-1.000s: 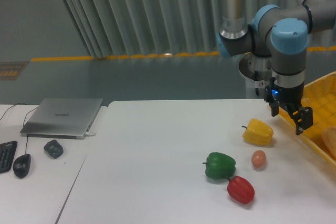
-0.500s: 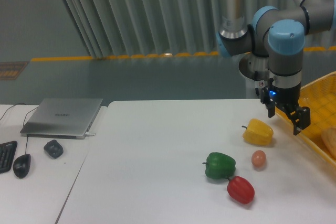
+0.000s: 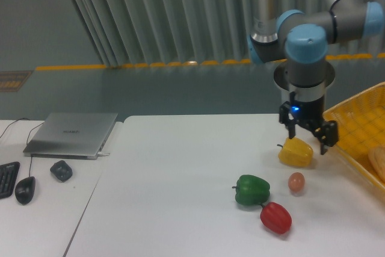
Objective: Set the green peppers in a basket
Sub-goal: 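Move the open gripper over the green pepper and lower onto it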
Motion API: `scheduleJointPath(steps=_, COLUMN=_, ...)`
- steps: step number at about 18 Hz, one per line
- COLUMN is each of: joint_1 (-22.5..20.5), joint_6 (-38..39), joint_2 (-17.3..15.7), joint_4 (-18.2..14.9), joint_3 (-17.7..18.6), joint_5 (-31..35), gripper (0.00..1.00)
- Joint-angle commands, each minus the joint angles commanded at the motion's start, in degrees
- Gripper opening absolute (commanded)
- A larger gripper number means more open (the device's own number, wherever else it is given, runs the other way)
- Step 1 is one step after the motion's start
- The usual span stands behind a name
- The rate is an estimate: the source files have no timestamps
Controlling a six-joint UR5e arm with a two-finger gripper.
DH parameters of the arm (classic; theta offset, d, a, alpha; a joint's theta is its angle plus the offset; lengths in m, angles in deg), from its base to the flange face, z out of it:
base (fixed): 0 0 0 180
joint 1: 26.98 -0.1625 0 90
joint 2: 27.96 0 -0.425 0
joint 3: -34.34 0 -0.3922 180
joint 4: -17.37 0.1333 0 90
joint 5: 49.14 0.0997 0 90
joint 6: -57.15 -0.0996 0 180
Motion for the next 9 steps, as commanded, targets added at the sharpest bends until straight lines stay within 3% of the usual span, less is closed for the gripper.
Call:
scheduleJointPath(steps=5, joint_1=4.05, joint_6=-5.46, joint_2=0.97, joint_4=0.44, joint_3=-0.62, joint_5=-0.79, gripper=1.00)
scheduleJointPath(steps=9, joint_1=5.81, joint_6=-8.79, joint_2=4.74, joint_4=2.73, joint_3=-3.07, joint_5=-0.53, gripper=1.00)
